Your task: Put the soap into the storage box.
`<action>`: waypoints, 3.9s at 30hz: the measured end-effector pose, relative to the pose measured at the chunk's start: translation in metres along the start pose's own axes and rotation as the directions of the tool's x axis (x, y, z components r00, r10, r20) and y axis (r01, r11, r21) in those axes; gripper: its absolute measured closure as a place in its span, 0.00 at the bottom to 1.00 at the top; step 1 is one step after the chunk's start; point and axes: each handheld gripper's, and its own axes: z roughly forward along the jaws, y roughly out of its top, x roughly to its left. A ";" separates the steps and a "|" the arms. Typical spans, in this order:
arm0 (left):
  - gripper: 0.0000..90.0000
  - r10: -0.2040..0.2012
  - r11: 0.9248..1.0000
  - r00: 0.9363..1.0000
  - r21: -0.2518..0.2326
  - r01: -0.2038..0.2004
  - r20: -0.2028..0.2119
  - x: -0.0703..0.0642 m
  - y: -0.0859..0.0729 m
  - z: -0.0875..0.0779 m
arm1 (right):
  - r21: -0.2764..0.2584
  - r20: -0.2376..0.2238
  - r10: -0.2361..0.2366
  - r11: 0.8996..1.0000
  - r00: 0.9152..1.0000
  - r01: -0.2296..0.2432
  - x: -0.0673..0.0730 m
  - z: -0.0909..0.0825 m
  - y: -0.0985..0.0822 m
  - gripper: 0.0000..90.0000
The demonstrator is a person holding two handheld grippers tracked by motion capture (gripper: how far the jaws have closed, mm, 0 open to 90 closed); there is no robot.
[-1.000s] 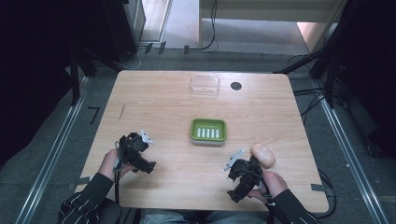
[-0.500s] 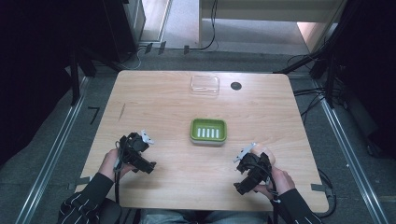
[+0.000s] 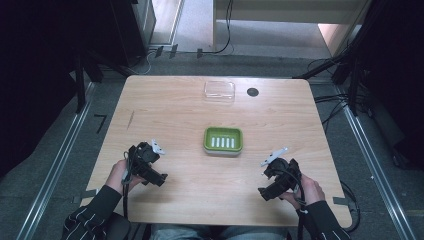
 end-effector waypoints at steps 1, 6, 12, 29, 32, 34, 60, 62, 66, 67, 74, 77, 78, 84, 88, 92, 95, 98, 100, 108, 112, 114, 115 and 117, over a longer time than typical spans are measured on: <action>0.01 0.002 1.000 1.000 0.001 -0.002 0.000 0.000 0.000 0.000 | -0.006 0.001 0.005 1.000 1.000 -0.005 -0.002 -0.001 -0.001 0.07; 0.01 0.002 1.000 1.000 0.002 -0.002 0.003 0.000 0.001 0.000 | -0.011 0.014 0.031 0.999 0.999 -0.031 -0.009 -0.002 -0.003 0.06; 0.01 0.003 1.000 1.000 0.002 -0.003 0.003 0.000 0.000 0.000 | -0.012 0.008 0.061 0.998 0.998 -0.061 -0.019 0.002 -0.004 0.06; 0.01 0.015 1.000 1.000 0.004 -0.015 0.005 -0.001 0.002 0.000 | 0.021 0.031 0.099 0.995 0.995 -0.100 -0.040 0.012 -0.001 0.07; 0.01 0.008 1.000 1.000 0.007 -0.008 0.006 0.000 0.001 0.001 | 0.021 0.020 0.103 0.994 0.994 -0.104 -0.044 0.013 -0.001 0.07; 0.01 0.011 1.000 1.000 0.005 -0.011 0.006 -0.001 0.002 0.001 | 0.030 0.021 0.103 0.994 0.994 -0.103 -0.047 0.014 0.000 0.07; 0.01 0.008 1.000 1.000 0.001 -0.008 0.015 -0.001 0.002 0.002 | 0.110 -0.012 0.094 0.990 0.995 -0.092 -0.068 0.038 0.015 0.11; 0.01 0.008 1.000 1.000 0.003 -0.009 0.014 -0.001 0.002 0.002 | 0.118 -0.006 0.071 0.991 0.997 -0.070 -0.070 0.039 0.015 0.13; 0.01 0.009 1.000 1.000 0.003 -0.009 0.014 0.000 0.002 0.002 | 0.120 -0.006 0.081 0.990 0.997 -0.080 -0.071 0.040 0.014 0.15; 0.01 0.009 1.000 1.000 0.003 -0.009 0.014 0.000 0.002 0.002 | 0.128 0.000 0.086 0.988 0.996 -0.085 -0.071 0.040 0.014 0.16; 0.01 0.010 1.000 1.000 0.001 -0.010 0.014 -0.001 0.002 0.002 | 0.131 0.022 0.081 0.988 0.996 -0.084 -0.073 0.041 0.014 0.26; 0.01 0.010 1.000 1.000 0.002 -0.010 0.014 -0.001 0.003 0.002 | 0.141 0.018 0.078 0.987 0.997 -0.080 -0.075 0.041 0.013 0.27; 0.01 0.009 1.000 1.000 0.002 -0.009 0.015 -0.001 0.003 0.002 | 0.142 0.021 0.081 0.986 0.997 -0.083 -0.075 0.042 0.013 0.28; 0.01 0.010 1.000 1.000 0.003 -0.010 0.015 -0.001 0.002 0.002 | 0.146 0.018 0.091 0.985 0.996 -0.093 -0.077 0.042 0.011 0.32; 0.01 0.011 1.000 1.000 0.002 -0.011 0.015 -0.001 0.003 0.002 | 0.147 0.021 0.090 0.985 0.996 -0.092 -0.077 0.042 0.011 0.35; 0.01 0.012 1.000 1.000 0.002 -0.012 0.015 -0.001 0.003 0.002 | 0.151 0.022 0.094 0.984 0.995 -0.096 -0.076 0.043 0.011 0.36; 0.01 0.012 1.000 1.000 0.003 -0.012 0.017 -0.001 0.003 0.002 | 0.160 0.032 0.090 0.983 0.995 -0.094 -0.076 0.043 0.012 0.36; 0.01 0.013 1.000 1.000 0.001 -0.013 0.016 -0.001 0.003 0.002 | 0.159 0.040 0.077 0.984 0.996 -0.082 -0.075 0.044 0.012 0.37; 0.01 0.012 1.000 1.000 0.002 -0.012 0.019 -0.001 0.003 0.002 | 0.174 0.046 0.075 0.981 0.996 -0.082 -0.074 0.044 0.014 0.37; 0.01 0.011 1.000 1.000 -0.001 -0.011 0.019 -0.001 0.003 0.003 | 0.178 0.048 0.077 0.980 0.996 -0.085 -0.075 0.045 0.016 0.37; 0.01 0.010 1.000 1.000 -0.002 -0.010 0.019 -0.001 0.003 0.002 | 0.176 0.046 0.076 0.981 0.996 -0.083 -0.074 0.043 0.017 0.37; 0.01 0.011 1.000 1.000 -0.001 -0.011 0.020 -0.001 0.003 0.003 | 0.163 0.045 0.069 0.984 0.997 -0.076 -0.073 0.039 0.018 0.37; 0.01 0.011 1.000 1.000 -0.002 -0.011 0.020 -0.001 0.003 0.002 | 0.161 0.046 0.073 0.984 0.996 -0.080 -0.073 0.038 0.018 0.37; 0.01 0.009 1.000 1.000 -0.003 -0.009 0.020 -0.001 0.003 0.002 | 0.152 0.039 0.072 0.985 0.997 -0.077 -0.072 0.036 0.018 0.37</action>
